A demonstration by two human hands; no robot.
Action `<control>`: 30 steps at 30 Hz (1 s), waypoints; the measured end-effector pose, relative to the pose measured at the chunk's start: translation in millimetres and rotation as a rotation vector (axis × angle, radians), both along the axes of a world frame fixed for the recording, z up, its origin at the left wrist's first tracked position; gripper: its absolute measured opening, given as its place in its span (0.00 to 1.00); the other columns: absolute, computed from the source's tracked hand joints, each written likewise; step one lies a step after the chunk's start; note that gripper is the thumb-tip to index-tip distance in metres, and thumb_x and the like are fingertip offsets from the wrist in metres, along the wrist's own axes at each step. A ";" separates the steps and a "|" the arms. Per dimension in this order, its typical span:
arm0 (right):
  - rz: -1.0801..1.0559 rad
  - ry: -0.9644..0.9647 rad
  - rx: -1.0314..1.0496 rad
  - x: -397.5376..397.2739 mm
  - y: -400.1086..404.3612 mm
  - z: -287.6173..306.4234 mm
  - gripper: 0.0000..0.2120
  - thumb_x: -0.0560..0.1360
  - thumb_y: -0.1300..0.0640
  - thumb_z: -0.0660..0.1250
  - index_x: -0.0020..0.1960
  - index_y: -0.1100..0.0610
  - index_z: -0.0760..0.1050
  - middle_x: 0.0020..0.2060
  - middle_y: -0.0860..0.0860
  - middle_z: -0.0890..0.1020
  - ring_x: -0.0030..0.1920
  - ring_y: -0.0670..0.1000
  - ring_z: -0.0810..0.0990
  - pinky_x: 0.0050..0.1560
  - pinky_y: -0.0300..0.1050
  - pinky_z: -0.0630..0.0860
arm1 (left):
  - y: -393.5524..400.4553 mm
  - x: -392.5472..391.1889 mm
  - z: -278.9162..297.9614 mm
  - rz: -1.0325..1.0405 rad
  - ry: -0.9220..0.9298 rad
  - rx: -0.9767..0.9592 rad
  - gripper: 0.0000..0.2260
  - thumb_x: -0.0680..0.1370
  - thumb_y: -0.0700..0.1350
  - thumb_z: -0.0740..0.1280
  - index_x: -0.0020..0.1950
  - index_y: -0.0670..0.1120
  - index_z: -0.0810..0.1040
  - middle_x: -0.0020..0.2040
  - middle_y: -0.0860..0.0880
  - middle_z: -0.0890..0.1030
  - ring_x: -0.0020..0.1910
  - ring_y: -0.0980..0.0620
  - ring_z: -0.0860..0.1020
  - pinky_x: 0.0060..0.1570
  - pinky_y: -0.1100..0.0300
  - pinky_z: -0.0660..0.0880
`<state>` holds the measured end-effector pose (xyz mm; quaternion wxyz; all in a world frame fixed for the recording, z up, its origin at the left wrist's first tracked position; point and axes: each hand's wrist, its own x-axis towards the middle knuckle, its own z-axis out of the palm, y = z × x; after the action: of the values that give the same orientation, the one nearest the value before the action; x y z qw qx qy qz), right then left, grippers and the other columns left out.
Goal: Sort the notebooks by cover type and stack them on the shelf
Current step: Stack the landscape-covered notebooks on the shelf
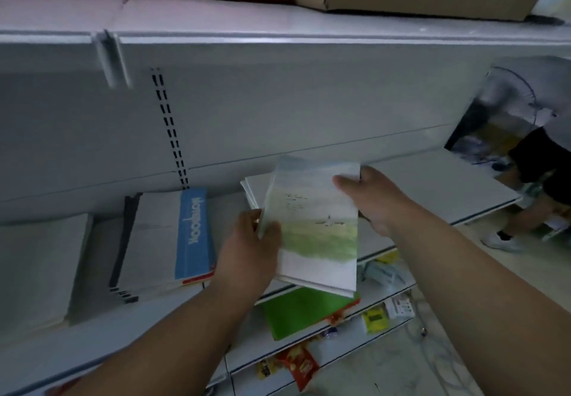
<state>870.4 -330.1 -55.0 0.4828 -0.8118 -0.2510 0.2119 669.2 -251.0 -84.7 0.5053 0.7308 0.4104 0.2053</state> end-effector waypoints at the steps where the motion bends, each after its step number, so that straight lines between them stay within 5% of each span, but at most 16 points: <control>1: 0.032 -0.107 -0.064 11.8 11.2 2.5 0.16 0.77 0.50 0.69 0.40 0.60 0.72 0.35 0.57 0.78 0.36 0.56 0.77 0.41 0.49 0.75 | 2.4 9.6 -0.2 0.047 0.027 0.019 0.14 0.82 0.50 0.61 0.68 0.51 0.71 0.46 0.59 0.75 0.41 0.63 0.73 0.34 0.65 0.69; 5: 0.213 -0.377 -0.251 48.8 59.9 2.3 0.17 0.76 0.45 0.68 0.40 0.58 0.69 0.34 0.52 0.72 0.38 0.54 0.74 0.37 0.44 0.66 | 10.9 39.3 -2.0 0.162 0.220 0.126 0.06 0.80 0.51 0.62 0.54 0.51 0.72 0.42 0.56 0.76 0.39 0.58 0.75 0.32 0.62 0.69; 7: 0.332 -0.433 -0.339 60.4 77.4 -2.7 0.16 0.78 0.45 0.66 0.50 0.59 0.73 0.45 0.57 0.77 0.48 0.57 0.77 0.44 0.44 0.69 | 17.5 49.7 -1.4 0.175 0.344 0.190 0.09 0.79 0.53 0.62 0.53 0.48 0.74 0.42 0.53 0.76 0.39 0.54 0.75 0.32 0.60 0.69; 9: 0.382 -0.447 -0.376 66.5 88.5 -7.1 0.26 0.80 0.46 0.64 0.68 0.64 0.70 0.63 0.61 0.76 0.63 0.60 0.75 0.57 0.47 0.71 | 22.0 58.2 -1.5 0.189 0.455 0.236 0.12 0.80 0.54 0.61 0.55 0.47 0.74 0.42 0.51 0.76 0.39 0.51 0.75 0.34 0.58 0.69; 12: 0.422 -0.478 -0.397 73.9 102.0 -16.5 0.33 0.80 0.45 0.63 0.76 0.65 0.61 0.73 0.61 0.69 0.72 0.60 0.68 0.66 0.47 0.67 | 24.1 67.2 -3.8 0.195 0.587 0.282 0.13 0.79 0.56 0.61 0.54 0.47 0.74 0.42 0.50 0.75 0.42 0.47 0.75 0.38 0.56 0.71; 17: 0.448 -0.546 -0.488 75.7 117.6 -30.6 0.32 0.77 0.44 0.67 0.73 0.62 0.65 0.70 0.60 0.72 0.68 0.60 0.72 0.62 0.48 0.71 | 21.8 74.6 -6.2 0.224 0.701 0.310 0.13 0.78 0.57 0.63 0.48 0.48 0.73 0.38 0.51 0.73 0.34 0.54 0.71 0.29 0.59 0.65; 21: 0.320 -0.661 -0.423 66.4 111.9 -31.6 0.35 0.72 0.45 0.74 0.68 0.60 0.61 0.63 0.59 0.69 0.63 0.61 0.73 0.56 0.52 0.74 | 19.7 67.8 0.1 0.249 0.763 0.407 0.15 0.79 0.61 0.64 0.48 0.48 0.70 0.37 0.53 0.68 0.39 0.51 0.71 0.37 0.57 0.69; 25: 0.396 -0.743 -0.259 33.4 86.5 -32.3 0.29 0.74 0.46 0.71 0.67 0.58 0.64 0.61 0.58 0.69 0.61 0.61 0.72 0.55 0.52 0.75 | 10.1 24.0 1.0 0.322 0.631 0.414 0.15 0.79 0.63 0.60 0.48 0.52 0.72 0.44 0.55 0.73 0.42 0.54 0.73 0.40 0.58 0.71; 30: 0.516 -0.744 -0.064 -62.8 69.4 -20.3 0.21 0.76 0.46 0.68 0.62 0.57 0.69 0.59 0.56 0.71 0.58 0.59 0.73 0.53 0.49 0.71 | -4.1 -64.1 1.0 0.449 0.364 0.430 0.10 0.79 0.58 0.62 0.42 0.54 0.72 0.38 0.57 0.75 0.33 0.60 0.75 0.31 0.61 0.71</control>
<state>807.6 -260.7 -75.3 0.2656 -0.7582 -0.5949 0.0269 605.1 -255.0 -83.8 0.2006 0.7366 0.5915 0.2595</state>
